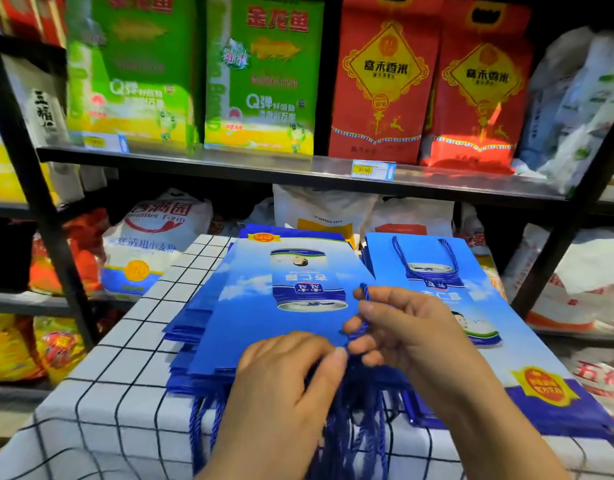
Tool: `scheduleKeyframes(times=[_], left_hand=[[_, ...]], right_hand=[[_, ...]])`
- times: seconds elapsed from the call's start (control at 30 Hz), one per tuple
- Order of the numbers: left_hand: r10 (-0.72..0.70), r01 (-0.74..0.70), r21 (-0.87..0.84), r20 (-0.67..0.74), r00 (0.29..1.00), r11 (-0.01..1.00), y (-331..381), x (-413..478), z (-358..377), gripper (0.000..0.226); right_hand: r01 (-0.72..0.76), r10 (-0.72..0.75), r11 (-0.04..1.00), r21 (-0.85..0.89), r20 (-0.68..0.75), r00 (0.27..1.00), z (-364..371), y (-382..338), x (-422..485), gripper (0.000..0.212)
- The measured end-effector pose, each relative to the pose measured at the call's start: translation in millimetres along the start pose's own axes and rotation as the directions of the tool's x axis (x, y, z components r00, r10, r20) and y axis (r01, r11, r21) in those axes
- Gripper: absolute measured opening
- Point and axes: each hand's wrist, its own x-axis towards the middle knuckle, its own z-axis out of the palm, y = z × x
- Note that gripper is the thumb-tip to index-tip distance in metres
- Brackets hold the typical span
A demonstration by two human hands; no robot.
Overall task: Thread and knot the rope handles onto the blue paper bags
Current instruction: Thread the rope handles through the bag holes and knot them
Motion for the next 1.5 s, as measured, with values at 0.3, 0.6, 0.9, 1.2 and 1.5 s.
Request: scheduleKeyframes(times=[0.3,0.6,0.9,1.2,1.5], left_hand=[[-0.15,0.151,-0.138,0.018,0.988,0.979,2.6,12.8,-16.2,0.017],[-0.313,0.291,-0.537,0.053,0.948,0.791,6.9,59.4,-62.6,0.024],[-0.342,0.316,-0.417,0.013,0.939,0.852,-22.3,63.7,-70.0,0.019],[-0.116,0.081,0.256,0.124,0.986,0.963,-38.5,-3.0,-62.9,0.038],[-0.038,0.054,0.193,-0.085,0.996,0.98,-43.9,-13.4,-50.4,0.034]], right_hand=[[-0.002,-0.002,0.995,-0.097,-0.041,0.999,6.9,7.7,6.6,0.018],[0.143,0.004,0.757,-0.638,0.223,0.975,30.7,6.6,-2.3,0.014],[0.14,-0.04,0.866,-0.481,0.211,0.977,48.2,-0.3,21.5,0.021],[0.172,-0.103,0.866,-0.469,0.17,0.98,44.0,12.4,36.6,0.029],[0.171,-0.11,0.898,-0.406,0.17,0.979,43.5,19.7,37.5,0.027]])
